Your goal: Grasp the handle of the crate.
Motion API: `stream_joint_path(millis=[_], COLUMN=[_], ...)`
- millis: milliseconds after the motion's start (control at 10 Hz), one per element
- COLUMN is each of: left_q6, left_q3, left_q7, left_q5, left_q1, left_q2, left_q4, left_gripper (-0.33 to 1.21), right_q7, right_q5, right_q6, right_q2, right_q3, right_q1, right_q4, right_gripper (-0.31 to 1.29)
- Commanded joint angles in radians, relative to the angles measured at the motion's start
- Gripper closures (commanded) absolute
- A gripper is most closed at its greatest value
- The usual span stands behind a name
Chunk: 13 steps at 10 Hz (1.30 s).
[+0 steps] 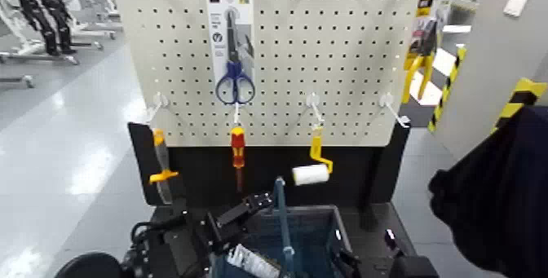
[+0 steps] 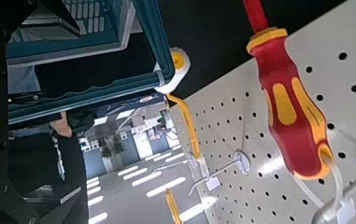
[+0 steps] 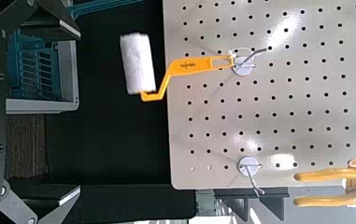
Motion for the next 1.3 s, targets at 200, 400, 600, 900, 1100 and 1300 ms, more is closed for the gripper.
stream_joint_path(millis=[200, 400, 600, 900, 1100, 1300], left_q6=[0.016, 0.016, 0.024, 0.030, 0.030, 0.024], left_q3=[-0.049, -0.072, -0.086, -0.086, -0.086, -0.081], left_q7=[-0.043, -0.052, -0.057, -0.054, -0.054, -0.054], left_q5=[0.048, 0.088, 0.116, 0.120, 0.123, 0.125], left_q1=[-0.068, -0.078, -0.081, -0.076, -0.073, -0.064], left_q2=[-0.001, -0.001, -0.003, -0.006, -0.007, -0.012], left_q4=[0.113, 0.144, 0.154, 0.154, 0.154, 0.150], left_gripper=[0.14, 0.26, 0.88, 1.19, 1.19, 1.19], right_q7=[-0.002, 0.000, 0.000, 0.000, 0.000, 0.000], right_q5=[-0.002, -0.005, -0.006, -0.008, -0.008, -0.008], right_q6=[-0.006, -0.008, -0.011, -0.012, -0.012, -0.012], right_q2=[0.001, 0.001, 0.001, 0.001, 0.001, 0.001], right_q3=[0.002, 0.002, 0.003, 0.002, 0.003, 0.003], right_q1=[-0.001, -0.001, -0.004, -0.001, -0.001, -0.004], right_q4=[0.003, 0.004, 0.006, 0.006, 0.008, 0.008], right_gripper=[0.15, 0.15, 0.15, 0.15, 0.15, 0.15])
